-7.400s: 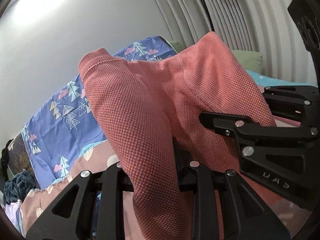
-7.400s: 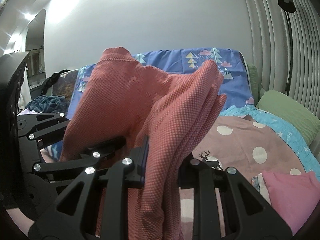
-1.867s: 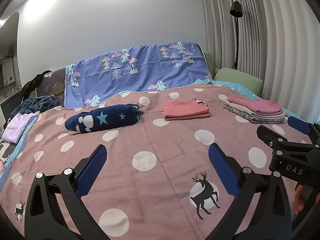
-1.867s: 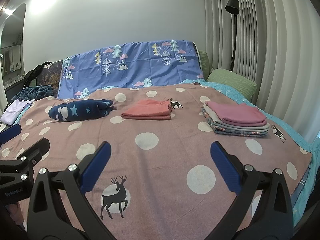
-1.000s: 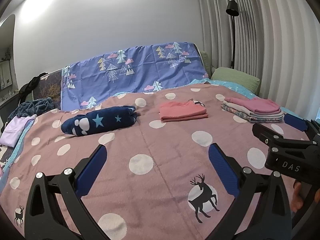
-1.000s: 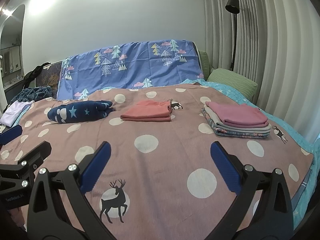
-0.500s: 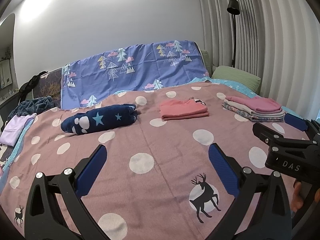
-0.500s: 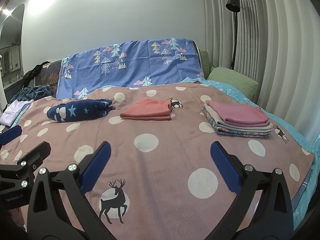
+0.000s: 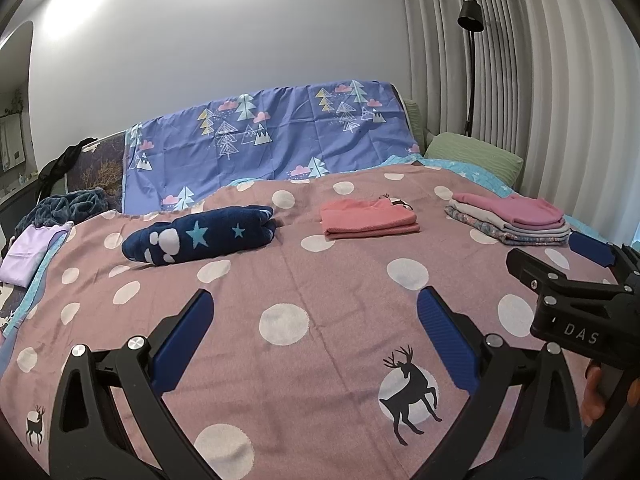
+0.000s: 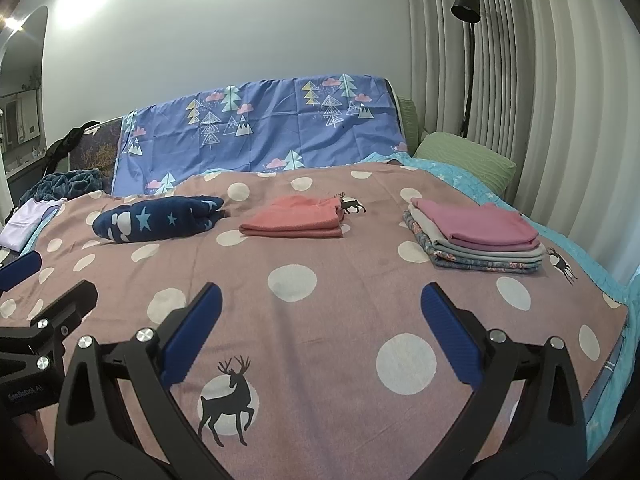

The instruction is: Fold small clothes

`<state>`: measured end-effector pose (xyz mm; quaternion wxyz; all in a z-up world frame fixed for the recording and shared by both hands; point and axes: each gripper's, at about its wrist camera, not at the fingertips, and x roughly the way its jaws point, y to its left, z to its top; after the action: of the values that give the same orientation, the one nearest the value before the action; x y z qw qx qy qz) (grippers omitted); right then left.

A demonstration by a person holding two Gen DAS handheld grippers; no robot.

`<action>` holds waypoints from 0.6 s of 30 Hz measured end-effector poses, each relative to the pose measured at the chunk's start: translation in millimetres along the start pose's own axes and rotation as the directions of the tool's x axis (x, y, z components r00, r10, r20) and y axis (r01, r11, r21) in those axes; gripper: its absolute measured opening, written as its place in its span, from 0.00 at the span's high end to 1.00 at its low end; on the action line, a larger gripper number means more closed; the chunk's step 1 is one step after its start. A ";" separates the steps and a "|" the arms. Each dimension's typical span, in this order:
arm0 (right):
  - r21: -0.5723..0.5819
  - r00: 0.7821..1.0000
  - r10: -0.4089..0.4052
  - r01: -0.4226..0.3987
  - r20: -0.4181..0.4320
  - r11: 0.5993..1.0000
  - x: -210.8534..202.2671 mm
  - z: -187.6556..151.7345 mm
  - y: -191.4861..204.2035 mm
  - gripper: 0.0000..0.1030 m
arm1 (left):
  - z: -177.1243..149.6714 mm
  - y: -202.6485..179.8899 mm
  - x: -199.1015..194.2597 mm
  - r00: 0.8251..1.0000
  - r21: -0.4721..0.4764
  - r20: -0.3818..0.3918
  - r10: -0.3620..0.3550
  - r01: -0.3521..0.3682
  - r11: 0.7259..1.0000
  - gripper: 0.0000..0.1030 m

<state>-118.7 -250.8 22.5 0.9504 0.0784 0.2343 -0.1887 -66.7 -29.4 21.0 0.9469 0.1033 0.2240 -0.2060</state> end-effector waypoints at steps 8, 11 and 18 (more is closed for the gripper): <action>0.001 1.000 -0.001 0.001 0.001 1.000 0.4 -1.4 -1.1 0.02 | 1.3 0.6 -2.3 1.000 -0.001 0.008 -0.003 0.003 1.000 0.01; 0.002 1.000 -0.002 0.002 0.002 1.000 -0.4 -3.9 -1.2 0.02 | 1.5 0.7 -2.6 1.000 -0.001 0.007 -0.004 0.004 1.000 0.01; 0.002 1.000 -0.002 0.002 0.001 1.000 -0.4 -3.7 -1.4 0.02 | 2.7 0.3 -4.1 1.000 -0.005 0.006 -0.004 0.004 1.000 0.01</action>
<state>-121.0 -251.1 19.4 0.9503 0.0790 0.2337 -0.1900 -68.9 -28.5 25.3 0.9474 0.0999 0.2219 -0.2077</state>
